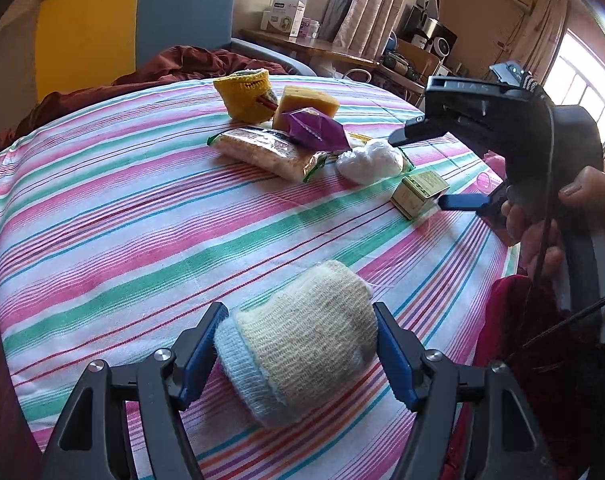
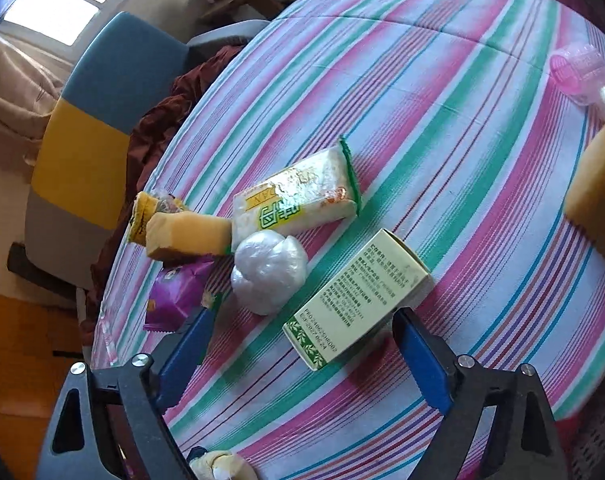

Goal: Organize objects

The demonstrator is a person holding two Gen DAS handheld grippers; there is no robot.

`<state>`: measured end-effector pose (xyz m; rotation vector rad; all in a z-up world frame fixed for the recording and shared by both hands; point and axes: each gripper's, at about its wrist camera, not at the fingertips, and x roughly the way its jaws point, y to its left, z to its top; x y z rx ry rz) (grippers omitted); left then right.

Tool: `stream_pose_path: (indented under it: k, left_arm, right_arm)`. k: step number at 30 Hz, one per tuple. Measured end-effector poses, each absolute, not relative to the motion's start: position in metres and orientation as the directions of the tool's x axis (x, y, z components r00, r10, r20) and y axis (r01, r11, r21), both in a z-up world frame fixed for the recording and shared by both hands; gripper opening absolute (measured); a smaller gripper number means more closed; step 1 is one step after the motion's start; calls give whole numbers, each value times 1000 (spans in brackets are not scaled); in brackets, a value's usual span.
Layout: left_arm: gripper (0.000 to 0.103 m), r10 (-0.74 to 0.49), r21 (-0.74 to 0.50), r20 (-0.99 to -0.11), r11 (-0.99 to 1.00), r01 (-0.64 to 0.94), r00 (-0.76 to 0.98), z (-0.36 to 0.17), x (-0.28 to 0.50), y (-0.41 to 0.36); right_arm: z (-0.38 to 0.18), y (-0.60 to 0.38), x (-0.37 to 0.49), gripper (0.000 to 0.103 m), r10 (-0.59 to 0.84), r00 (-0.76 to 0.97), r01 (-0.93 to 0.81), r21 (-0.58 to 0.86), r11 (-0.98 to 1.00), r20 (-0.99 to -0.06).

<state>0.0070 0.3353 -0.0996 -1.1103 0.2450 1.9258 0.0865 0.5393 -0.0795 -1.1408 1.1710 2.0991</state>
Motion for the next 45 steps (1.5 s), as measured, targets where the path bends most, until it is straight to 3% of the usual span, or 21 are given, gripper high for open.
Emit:
stream_pose_path:
  k: [3, 6, 16, 19, 23, 28, 36, 41, 45]
  left_arm:
    - [73, 591, -247, -778, -599, -762, -213, -100, 6, 332]
    - [73, 595, -255, -776, -600, -759, -210, -101, 5, 331]
    - [73, 602, -260, -771, -598, -758, -211, -102, 6, 328]
    - [73, 598, -260, -773, -601, -755, -210, -102, 5, 328]
    - [73, 592, -262, -778, -612, -747, -212, -102, 5, 325]
    - [73, 585, -260, -782, -622, -738, -217, -101, 6, 317]
    - [73, 584, -255, -782, -621, -741, -220, -101, 7, 314]
    - [73, 584, -252, -780, -621, -742, -224, -102, 8, 314]
    - [73, 584, -253, -781, -621, -742, -223, -102, 7, 314]
  right_arm:
    - [-63, 530, 86, 91, 225, -415, -776, 214, -593, -881]
    - [-54, 528, 86, 102, 298, -420, -777, 170, -606, -857]
    - [-64, 546, 70, 103, 125, -566, -709, 405, -577, -815]
    - [-74, 545, 67, 100, -112, -688, -588, 641, -493, -717]
    - [-71, 538, 72, 94, -134, -705, -566, 666, -486, -697]
    - [-61, 516, 47, 95, -127, -651, -520, 562, -644, -748]
    - [-72, 452, 7, 103, 17, -454, -382, 177, -907, -891]
    - [-82, 459, 2, 103, 84, -400, -423, 102, -900, -913]
    - [-85, 472, 5, 102, 67, -392, -466, 135, -874, -917]
